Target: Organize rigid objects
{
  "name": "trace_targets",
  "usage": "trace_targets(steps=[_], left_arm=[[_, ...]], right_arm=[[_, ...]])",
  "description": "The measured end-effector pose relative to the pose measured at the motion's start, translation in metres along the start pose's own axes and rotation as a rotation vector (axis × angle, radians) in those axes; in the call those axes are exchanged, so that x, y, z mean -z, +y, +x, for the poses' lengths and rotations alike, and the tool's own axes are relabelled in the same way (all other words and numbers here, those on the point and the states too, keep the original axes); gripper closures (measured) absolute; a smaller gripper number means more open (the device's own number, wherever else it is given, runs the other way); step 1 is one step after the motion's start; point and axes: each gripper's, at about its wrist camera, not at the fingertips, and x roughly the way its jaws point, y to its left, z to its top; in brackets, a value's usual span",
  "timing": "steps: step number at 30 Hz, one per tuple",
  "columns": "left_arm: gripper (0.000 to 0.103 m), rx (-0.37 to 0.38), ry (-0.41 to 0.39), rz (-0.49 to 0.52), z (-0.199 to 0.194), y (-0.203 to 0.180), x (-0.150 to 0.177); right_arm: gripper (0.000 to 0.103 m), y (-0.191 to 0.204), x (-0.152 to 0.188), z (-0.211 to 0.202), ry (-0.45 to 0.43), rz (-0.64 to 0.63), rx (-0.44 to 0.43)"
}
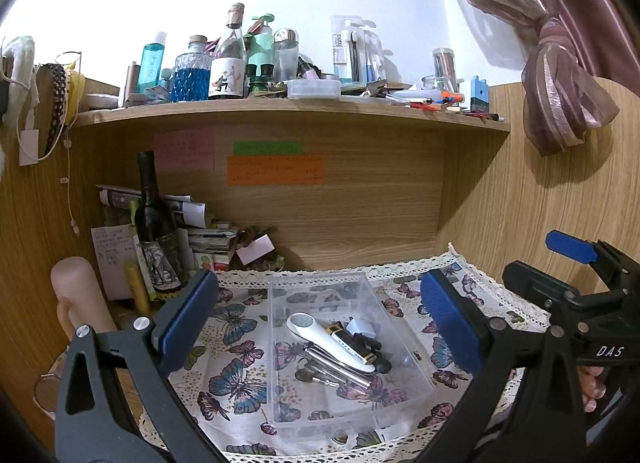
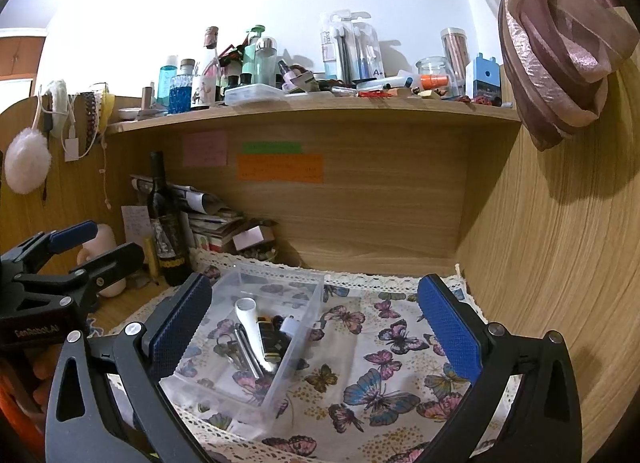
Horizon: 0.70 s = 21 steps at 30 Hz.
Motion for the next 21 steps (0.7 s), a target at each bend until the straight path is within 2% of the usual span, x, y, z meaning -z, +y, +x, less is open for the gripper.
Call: trace_targets(steps=[21], left_arm=[[0.000,0.010,0.005,0.004,0.0037,-0.0034,0.0004]], right_arm=[[0.000,-0.0045,-0.0003,0.0018,0.000,-0.001,-0.006]])
